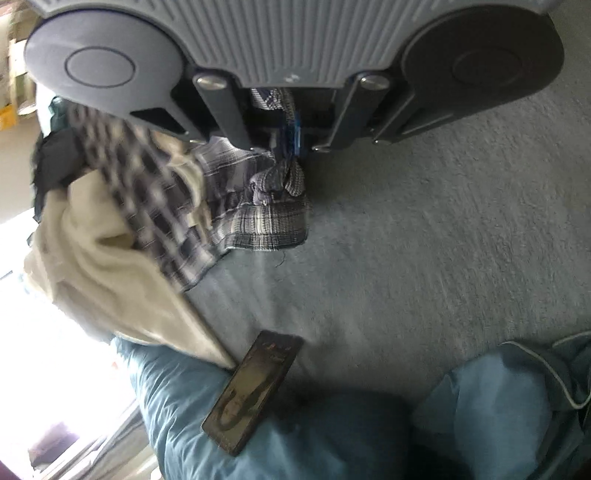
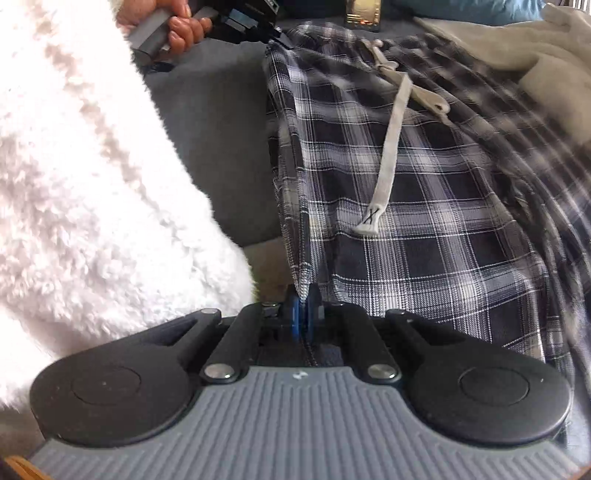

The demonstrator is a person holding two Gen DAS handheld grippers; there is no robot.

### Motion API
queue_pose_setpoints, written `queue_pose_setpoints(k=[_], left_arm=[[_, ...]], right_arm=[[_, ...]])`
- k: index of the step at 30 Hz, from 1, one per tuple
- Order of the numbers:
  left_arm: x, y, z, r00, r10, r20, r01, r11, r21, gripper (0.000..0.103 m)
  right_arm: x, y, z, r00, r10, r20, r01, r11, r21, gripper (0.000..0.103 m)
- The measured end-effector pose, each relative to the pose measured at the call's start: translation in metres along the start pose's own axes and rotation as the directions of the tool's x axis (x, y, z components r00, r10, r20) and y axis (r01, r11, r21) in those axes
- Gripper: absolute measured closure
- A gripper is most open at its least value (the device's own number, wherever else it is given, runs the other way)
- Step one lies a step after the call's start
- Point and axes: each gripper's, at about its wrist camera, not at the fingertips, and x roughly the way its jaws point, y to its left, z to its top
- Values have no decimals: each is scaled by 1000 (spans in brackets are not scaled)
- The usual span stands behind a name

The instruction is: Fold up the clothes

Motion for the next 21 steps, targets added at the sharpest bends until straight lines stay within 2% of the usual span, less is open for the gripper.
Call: queue_pose_setpoints(k=[4,7,9,10,11,12,16,17,21], left_arm=[[9,1,-5,999,32,-3,-32,997,71,96],[8,0,-5,999,41,-5,-40,991,127,84],[1,0,-1,998,58,-2,-57,984,169,64],[-5,0,0,997,72,10,-72,979,191,57],[-13,1,0,996,88,30,-92,973,212,44],[-21,1,0,993,103,57,-113,964,239,38],[-47,-3,-3,977,143,157,-188,926,327,32],[-49,-5,-2,973,151,177,-203,923,328,30],[-61,-7,0,956,150,250,-222,930,294,30]], right_arm=[[22,3,-3,997,-18,-73,16,999,-32,97],[23,3,-4,996,9,-85,-10,1000,-10,96],[19,1,-5,996,39,-82,-37,999,28,91],[17,-1,-5,995,57,-82,-53,997,52,85],[16,-4,-5,994,76,-81,-70,994,80,82],[14,-7,-4,992,101,-76,-91,989,117,76],[7,-21,-4,982,185,-47,-167,954,250,64],[6,-24,-4,978,205,-39,-186,941,282,60],[0,-33,-6,967,252,-17,-228,899,375,57]])
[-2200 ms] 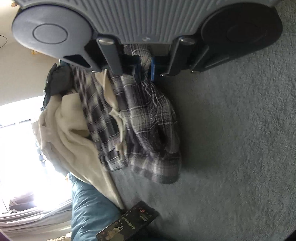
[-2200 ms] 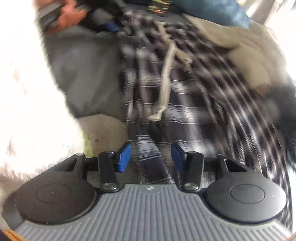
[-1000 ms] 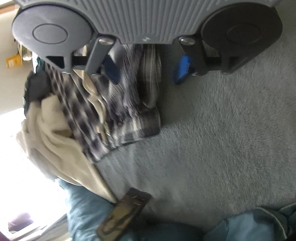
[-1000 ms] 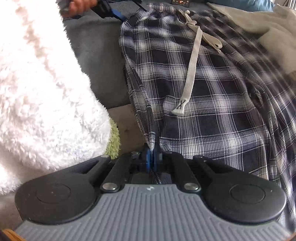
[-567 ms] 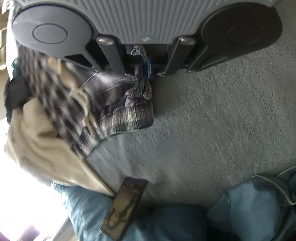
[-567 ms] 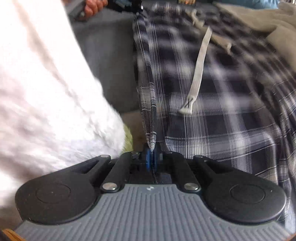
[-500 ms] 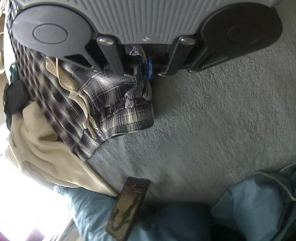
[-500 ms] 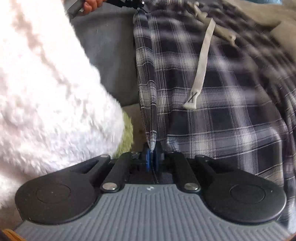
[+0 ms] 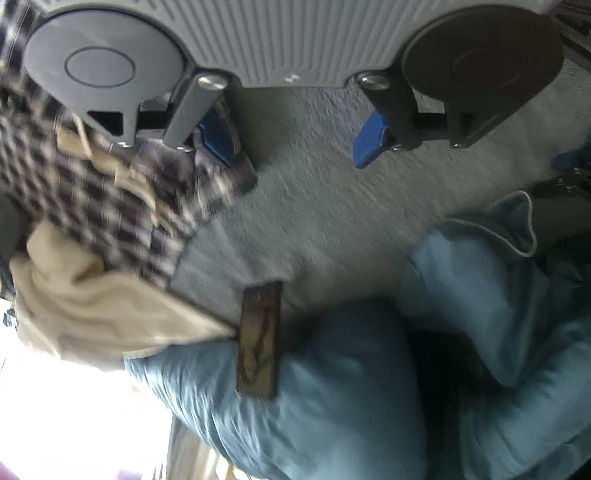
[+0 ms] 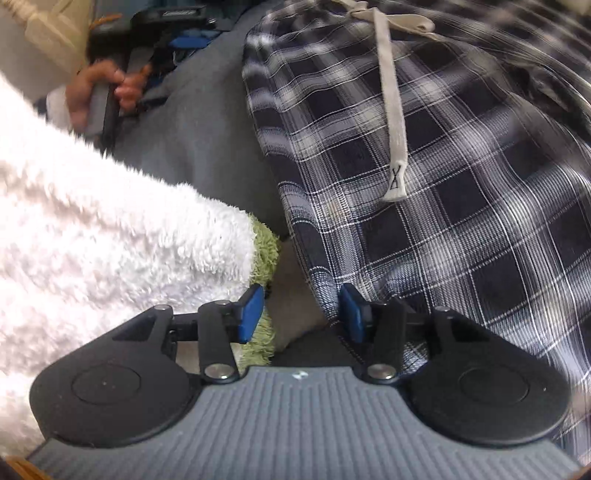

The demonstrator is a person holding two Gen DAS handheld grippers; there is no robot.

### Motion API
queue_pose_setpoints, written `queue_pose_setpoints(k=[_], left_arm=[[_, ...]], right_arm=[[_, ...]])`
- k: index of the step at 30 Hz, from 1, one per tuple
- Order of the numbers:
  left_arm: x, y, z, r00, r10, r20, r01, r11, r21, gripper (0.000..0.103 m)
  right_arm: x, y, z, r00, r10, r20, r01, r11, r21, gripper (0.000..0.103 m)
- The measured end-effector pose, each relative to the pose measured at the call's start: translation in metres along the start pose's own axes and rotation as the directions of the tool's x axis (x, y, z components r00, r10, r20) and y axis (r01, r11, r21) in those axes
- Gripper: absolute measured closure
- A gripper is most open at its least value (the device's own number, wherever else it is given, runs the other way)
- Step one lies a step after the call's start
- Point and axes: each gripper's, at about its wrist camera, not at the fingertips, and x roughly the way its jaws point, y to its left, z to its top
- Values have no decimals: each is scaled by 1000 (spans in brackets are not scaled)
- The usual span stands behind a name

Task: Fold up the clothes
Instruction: 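Release the pajama pants with both grippers and lift them away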

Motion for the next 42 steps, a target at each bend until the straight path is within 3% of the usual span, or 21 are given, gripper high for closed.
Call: queue_pose_setpoints(k=[3,8,11,13,15,16,20,22,23,25,26,27,30,32,34,36,38,42], left_arm=[[-6,-9,7,999,-20,44,21,1000,-16,30],[-17,-49,12,985,-157,66,153,986,64,30],[-19,-93,10,958,-285,36,276,949,154,30],[-20,-125,7,928,-372,3,362,906,217,30],[-22,-164,-1,881,-469,-55,464,838,287,29],[-26,-185,-8,851,-517,-94,516,792,326,29],[-39,-266,-45,713,-647,-271,686,564,460,27],[-45,-302,-72,639,-670,-378,751,435,497,27],[-48,-317,-87,607,-666,-433,774,371,513,27],[-54,-347,-119,542,-644,-540,813,240,531,27],[-57,-362,-135,510,-625,-591,829,172,532,27],[-60,-373,-149,490,-606,-627,835,118,537,27],[-63,-391,-188,471,-549,-691,825,-2,565,27],[-64,-401,-211,462,-509,-726,820,-67,569,28],[-59,-405,-224,459,-478,-749,834,-59,549,39],[-50,-406,-230,460,-452,-764,852,-16,523,43],[-44,-401,-232,451,-441,-776,870,23,493,45],[-39,-393,-227,436,-441,-784,886,57,461,50]], right_arm=[[-12,-5,-1,999,17,27,-19,998,66,53],[-56,-11,-12,983,13,181,-47,982,184,48],[-99,-15,-31,946,-61,320,-30,962,271,48],[-140,-18,-53,891,-133,434,-29,937,347,48],[-186,-21,-88,801,-214,559,-56,903,426,48],[-211,-22,-108,744,-262,615,-75,881,467,47],[-302,-25,-206,474,-459,751,-194,777,598,43],[-341,-21,-261,329,-556,763,-275,717,641,42],[-353,-13,-290,268,-606,749,-307,683,663,41],[-365,4,-342,175,-715,677,-350,597,722,39],[-368,10,-366,148,-763,629,-375,545,750,38],[-368,14,-388,133,-805,578,-404,488,773,38],[-346,13,-433,181,-890,418,-505,280,816,37],[-319,0,-447,260,-909,326,-527,150,837,37],[-287,-19,-450,337,-904,264,-542,42,839,37],[-260,-37,-453,388,-892,231,-558,-27,829,37],[-242,-58,-455,409,-890,201,-570,-77,818,37],[-227,-89,-469,417,-890,185,-608,-122,785,38]])
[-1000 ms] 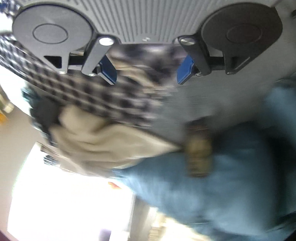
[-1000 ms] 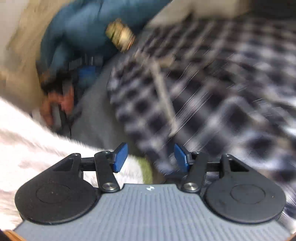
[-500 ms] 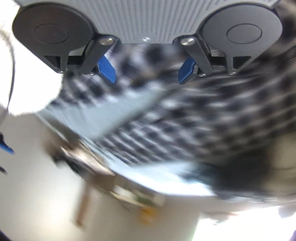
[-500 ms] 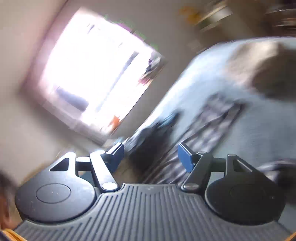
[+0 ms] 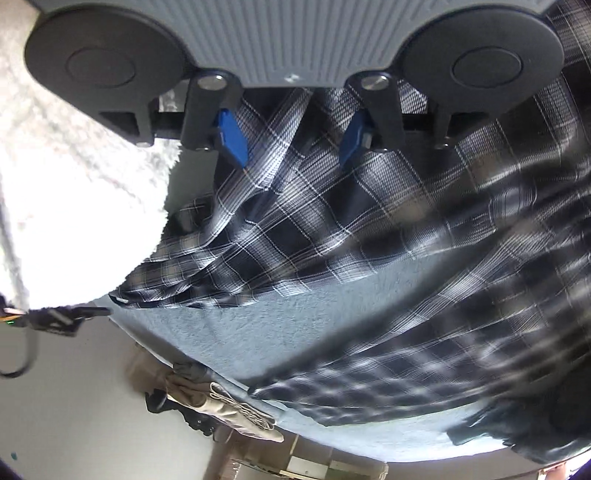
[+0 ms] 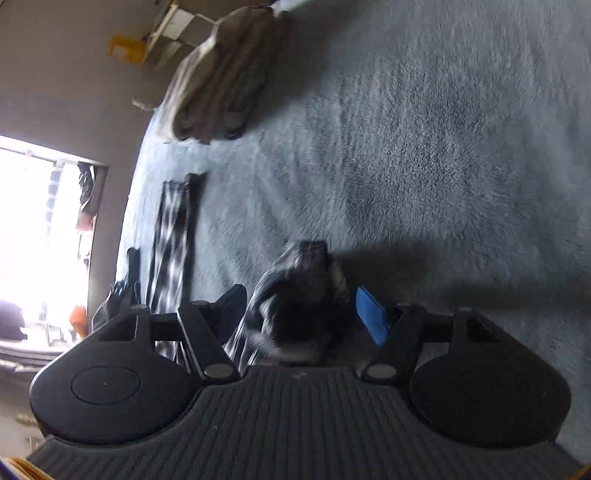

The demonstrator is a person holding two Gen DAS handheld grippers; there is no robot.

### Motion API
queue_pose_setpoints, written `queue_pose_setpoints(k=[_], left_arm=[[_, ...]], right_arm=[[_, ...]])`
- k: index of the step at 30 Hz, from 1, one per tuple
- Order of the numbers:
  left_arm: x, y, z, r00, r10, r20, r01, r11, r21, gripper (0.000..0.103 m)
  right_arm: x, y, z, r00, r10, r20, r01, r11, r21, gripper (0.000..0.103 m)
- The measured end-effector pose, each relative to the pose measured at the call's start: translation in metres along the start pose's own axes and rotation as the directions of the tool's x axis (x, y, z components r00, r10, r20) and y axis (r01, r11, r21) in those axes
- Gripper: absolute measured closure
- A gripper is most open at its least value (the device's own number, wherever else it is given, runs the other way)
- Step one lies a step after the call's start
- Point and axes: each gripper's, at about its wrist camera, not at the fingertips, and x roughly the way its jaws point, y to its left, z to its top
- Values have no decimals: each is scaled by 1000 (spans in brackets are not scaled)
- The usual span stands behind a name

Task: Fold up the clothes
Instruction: 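Release the pajama pants with both grippers and lift them away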

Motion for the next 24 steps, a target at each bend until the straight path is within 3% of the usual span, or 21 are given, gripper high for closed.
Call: queue_pose_setpoints(k=[1,2,3,4,8,12,15,17,20,21,23,24], left_arm=[[0,2,0,1000,-5,0,5,1000,-13,51],[0,5,1,1000,-11,-2,11,1000,-29,53],[0,7,3,1000,-18,-2,18,999,-44,54],[1,10,3,1000,-25,-1,25,998,-59,55],[3,15,6,999,-50,-12,48,994,-96,58],[6,18,8,997,-71,-27,67,991,-117,58],[7,21,9,996,-81,-29,76,988,-133,58],[7,24,8,996,-87,-26,83,986,-148,58],[6,26,7,995,-94,-24,88,982,-167,58],[5,26,7,995,-93,-25,87,982,-170,58],[4,25,6,996,-89,-26,83,982,-170,58],[4,25,5,996,-86,-28,80,982,-169,58]], right_arm=[[12,0,3,1000,8,-15,-8,1000,3,48],[20,3,5,1000,11,-25,-11,1000,-8,76],[24,10,7,999,8,-32,-9,999,-36,92],[26,18,8,1000,7,-30,-9,998,-66,97],[6,70,14,991,93,94,-67,966,-251,98],[-3,90,23,974,111,197,-40,943,-331,100],[5,68,34,975,3,224,58,962,-268,99],[10,45,38,981,-31,191,65,983,-171,96],[12,10,34,991,-18,131,22,999,-28,91],[13,1,31,993,-27,112,27,1000,6,88],[13,-13,23,996,-35,79,30,997,65,63],[11,-19,18,997,-22,71,16,996,82,61]])
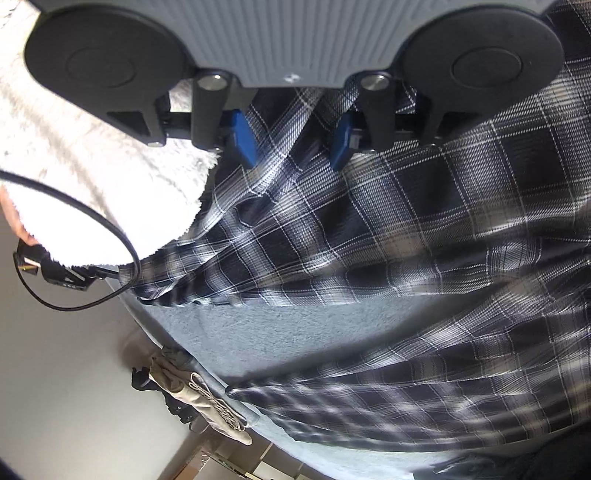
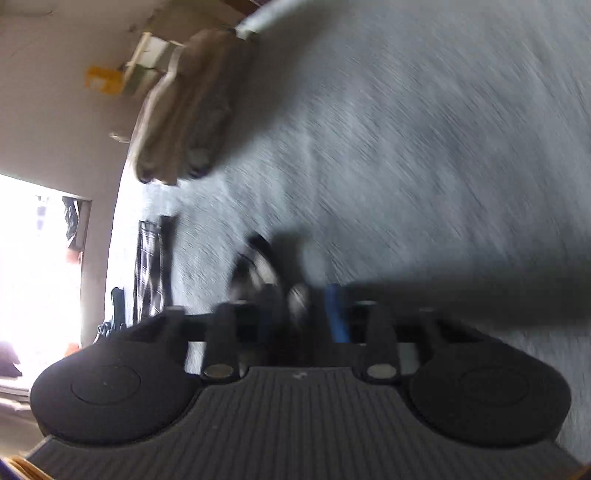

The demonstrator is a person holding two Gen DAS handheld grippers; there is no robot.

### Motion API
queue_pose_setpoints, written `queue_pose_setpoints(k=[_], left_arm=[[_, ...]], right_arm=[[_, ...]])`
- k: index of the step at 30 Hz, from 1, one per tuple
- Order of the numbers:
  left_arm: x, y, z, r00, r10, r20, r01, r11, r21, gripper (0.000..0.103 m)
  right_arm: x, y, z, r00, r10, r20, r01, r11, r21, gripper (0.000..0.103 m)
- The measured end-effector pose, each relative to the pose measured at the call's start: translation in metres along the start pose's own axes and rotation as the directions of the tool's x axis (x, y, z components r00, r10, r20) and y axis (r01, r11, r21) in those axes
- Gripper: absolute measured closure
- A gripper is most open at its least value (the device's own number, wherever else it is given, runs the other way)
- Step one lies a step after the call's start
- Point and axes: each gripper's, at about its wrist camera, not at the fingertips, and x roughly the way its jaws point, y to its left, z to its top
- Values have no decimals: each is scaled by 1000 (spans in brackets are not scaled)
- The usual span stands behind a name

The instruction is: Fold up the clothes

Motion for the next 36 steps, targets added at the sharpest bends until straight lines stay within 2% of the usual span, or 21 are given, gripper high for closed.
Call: queue_pose_setpoints(k=[4,6,7,10,14,17,20,22,27,28,29,31,34,36], left_arm=[[-1,-1,-2,1000,8,-2,-8,1000,-1,58],[-3,-1,-2,1000,12,-1,-12,1000,-4,59],[-3,0,-3,1000,14,0,-14,1000,-5,59],[-4,2,-2,1000,13,-1,-14,1000,-15,59],[-2,3,-1,1000,7,-5,-8,1000,-21,59],[-1,6,-1,1000,-3,-6,2,1000,-29,59],[-1,9,0,1000,-13,-5,13,999,-37,59],[0,10,0,1000,-18,-5,18,999,-42,59],[0,12,1,1000,-27,-5,27,998,-52,59],[0,12,1,1000,-28,-4,28,998,-54,59],[0,12,1,1000,-29,-4,29,998,-56,59],[0,13,0,999,-32,-3,31,998,-62,59],[-1,14,0,999,-33,-2,33,997,-71,59],[-1,14,0,999,-34,-3,33,997,-72,59]], right_arm=[[7,-2,-16,998,41,-47,-41,999,-9,60],[14,9,-21,996,61,-62,-64,997,-39,81],[17,16,-23,995,78,-68,-82,995,-54,98],[13,54,-31,982,184,-51,-190,970,-150,99],[4,95,-37,937,347,-41,-347,909,-233,99],[3,109,-38,910,413,-37,-409,880,-242,99],[5,113,-37,900,435,-26,-429,872,-238,99],[6,108,-36,908,418,-6,-408,883,-232,98],[20,94,-33,970,238,-43,-241,936,-256,93],[26,94,-33,979,195,-57,-203,943,-265,88],[32,93,-32,987,152,-59,-162,952,-260,70],[44,88,-31,994,96,-61,-108,964,-242,46],[62,78,-29,997,41,-71,-55,977,-204,44],[74,72,-33,989,50,-136,-75,981,-179,50]])
